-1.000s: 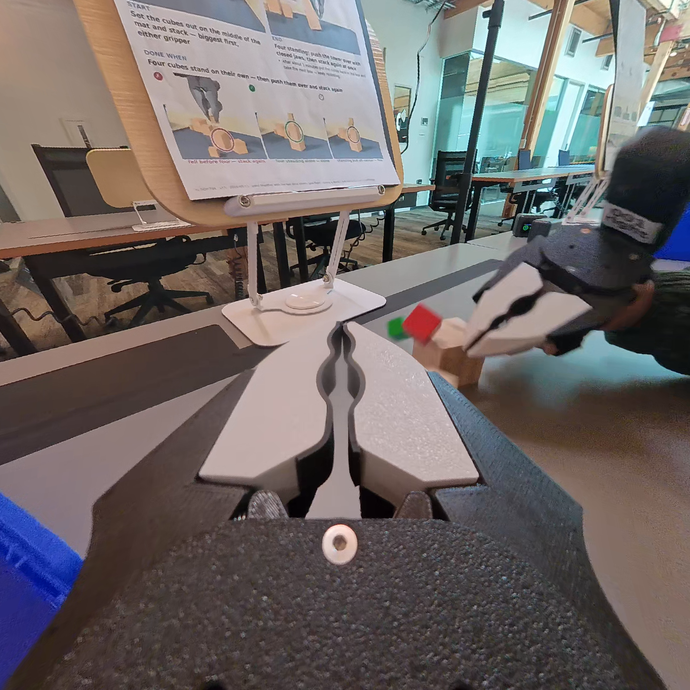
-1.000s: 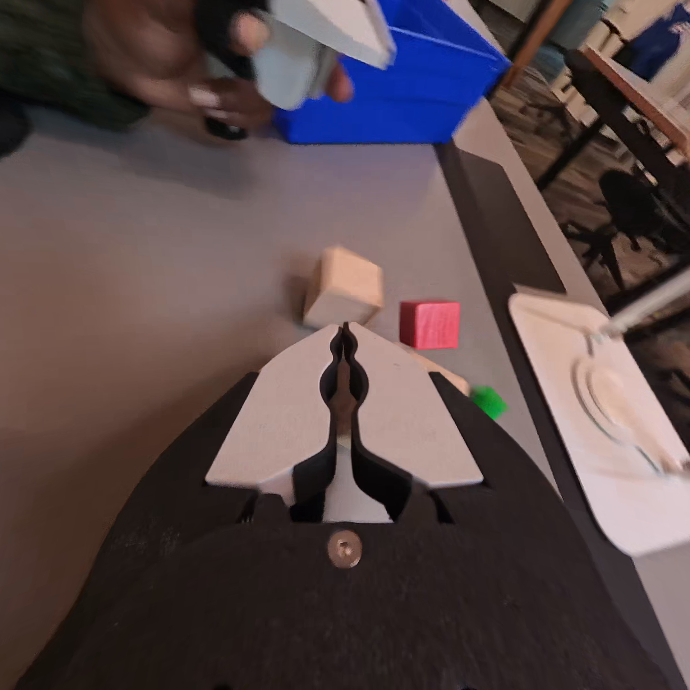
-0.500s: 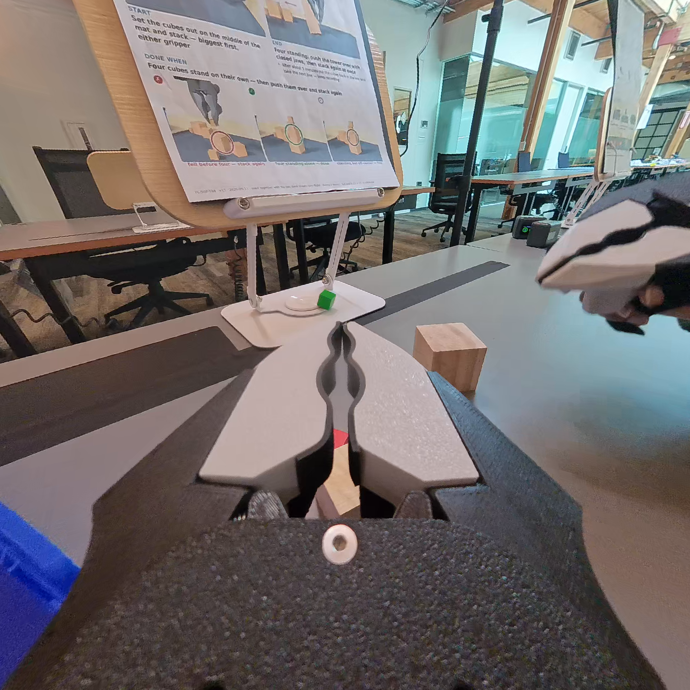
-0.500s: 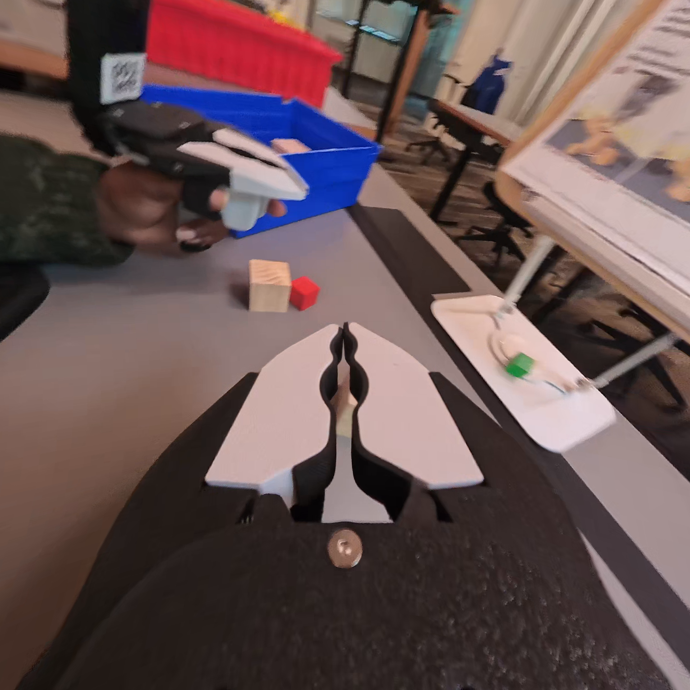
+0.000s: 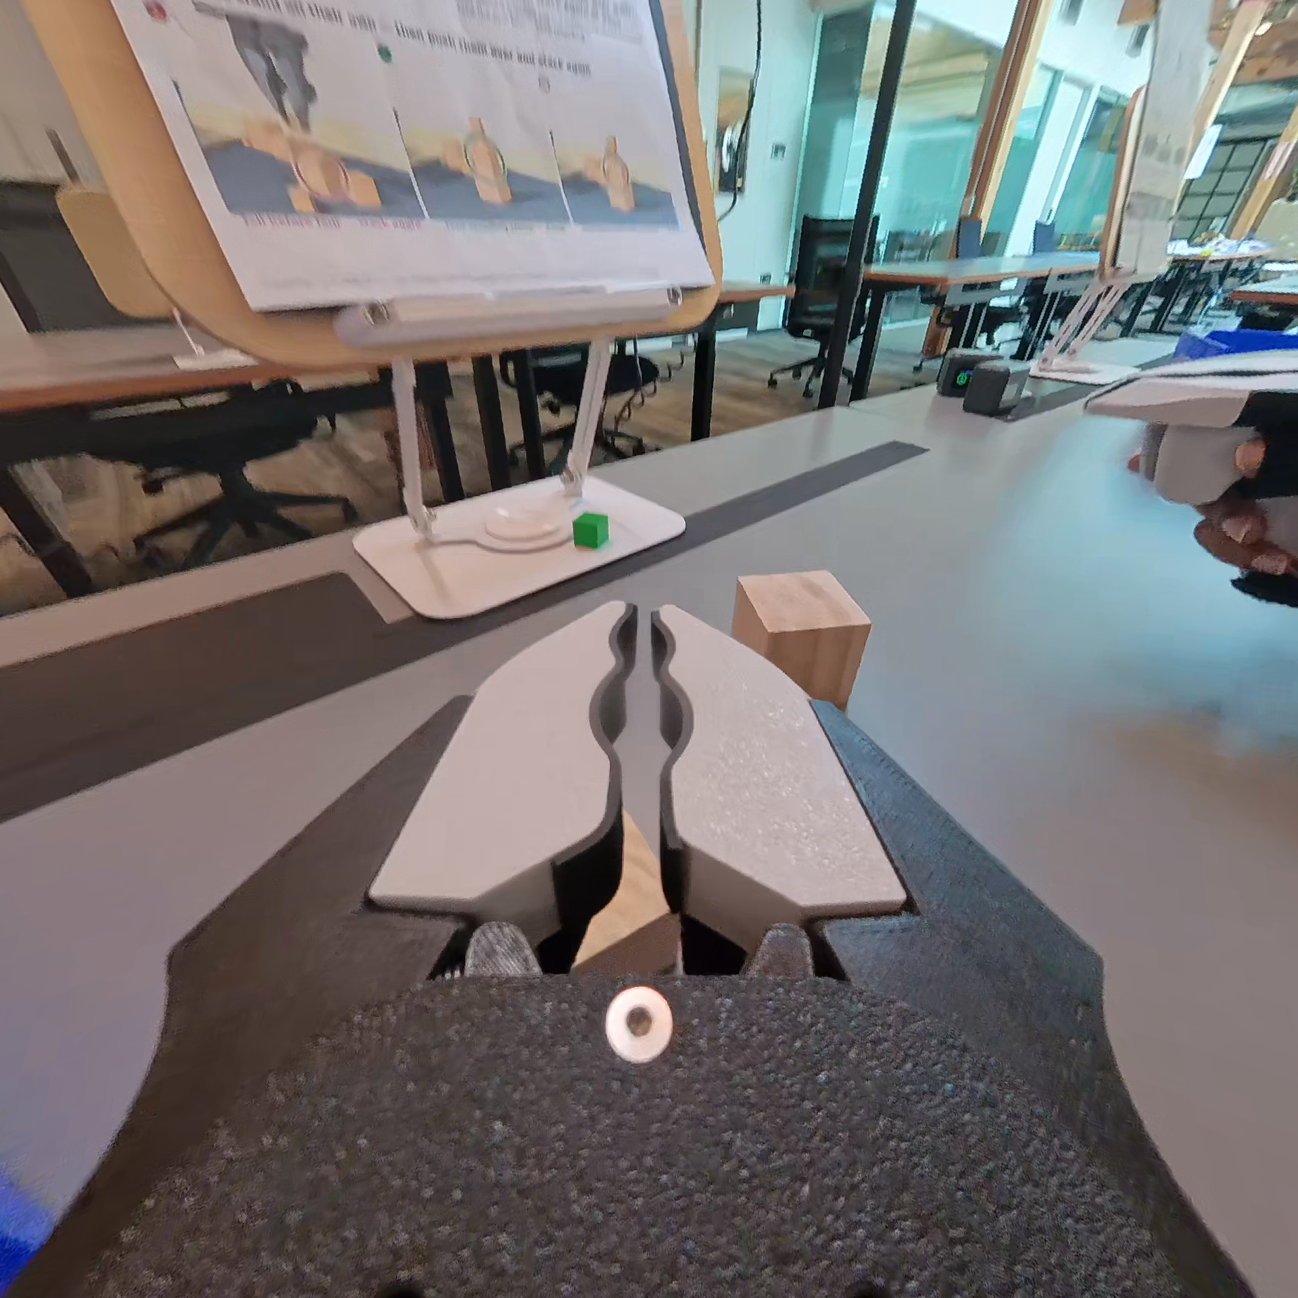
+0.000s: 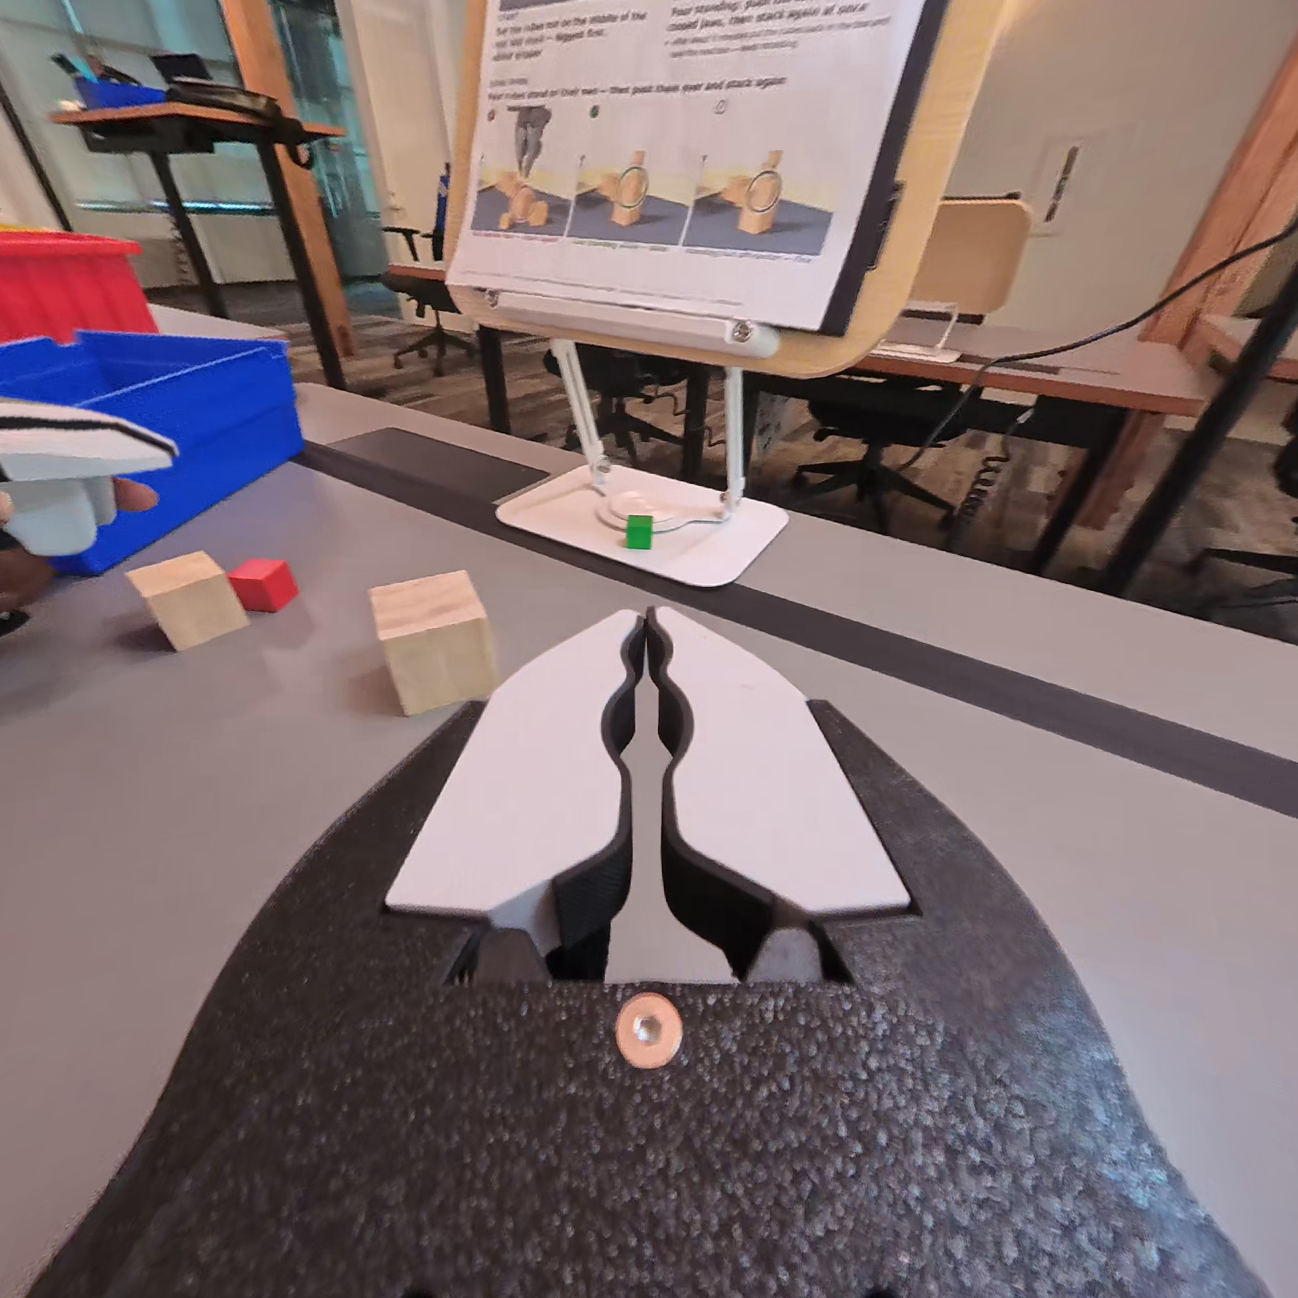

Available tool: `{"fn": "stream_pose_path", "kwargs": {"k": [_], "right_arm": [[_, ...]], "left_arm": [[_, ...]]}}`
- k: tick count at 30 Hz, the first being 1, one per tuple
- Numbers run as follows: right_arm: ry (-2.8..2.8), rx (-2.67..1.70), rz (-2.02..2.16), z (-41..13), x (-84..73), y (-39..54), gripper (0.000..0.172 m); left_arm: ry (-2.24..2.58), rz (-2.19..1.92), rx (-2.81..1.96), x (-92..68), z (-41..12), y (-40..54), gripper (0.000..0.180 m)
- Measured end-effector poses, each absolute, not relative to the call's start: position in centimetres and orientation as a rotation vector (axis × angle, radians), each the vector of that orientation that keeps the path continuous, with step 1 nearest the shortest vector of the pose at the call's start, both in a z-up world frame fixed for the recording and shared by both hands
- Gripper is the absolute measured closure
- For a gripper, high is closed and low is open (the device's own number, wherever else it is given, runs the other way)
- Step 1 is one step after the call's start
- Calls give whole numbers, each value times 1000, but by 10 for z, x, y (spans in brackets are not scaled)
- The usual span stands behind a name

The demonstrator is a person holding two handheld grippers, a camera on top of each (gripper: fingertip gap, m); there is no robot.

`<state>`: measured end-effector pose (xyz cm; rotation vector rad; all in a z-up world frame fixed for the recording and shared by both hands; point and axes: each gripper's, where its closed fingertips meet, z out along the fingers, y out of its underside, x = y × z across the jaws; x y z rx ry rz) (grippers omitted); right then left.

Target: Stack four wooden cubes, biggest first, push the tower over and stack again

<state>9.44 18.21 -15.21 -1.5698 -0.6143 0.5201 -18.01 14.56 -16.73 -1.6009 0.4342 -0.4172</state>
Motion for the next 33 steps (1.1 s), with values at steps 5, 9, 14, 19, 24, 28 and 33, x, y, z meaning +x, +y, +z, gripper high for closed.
{"fn": "stream_pose_path", "kwargs": {"k": [5,9,14,19,24,28,33], "right_arm": [[-585,-1548,501,-144,107,183,171],[-581,-1542,504,-141,108,181,172],[-585,-1529,523,-138,106,176,171],[-607,-1521,528,-137,103,173,171],[-616,-1506,549,-134,103,171,171],[-637,-1494,572,-132,102,168,171],[-692,-1486,589,-134,95,163,171]], "left_arm": [[457,-443,-1792,-145,-191,147,153],[514,-444,-1937,-100,-208,156,120],[547,-327,-2069,-63,-241,181,88],[571,-263,-2121,-56,-257,202,118],[852,-495,-1954,-45,-228,177,119],[1183,-858,-1685,-44,-190,108,119],[1383,-930,-1715,-91,-208,54,119]]}}
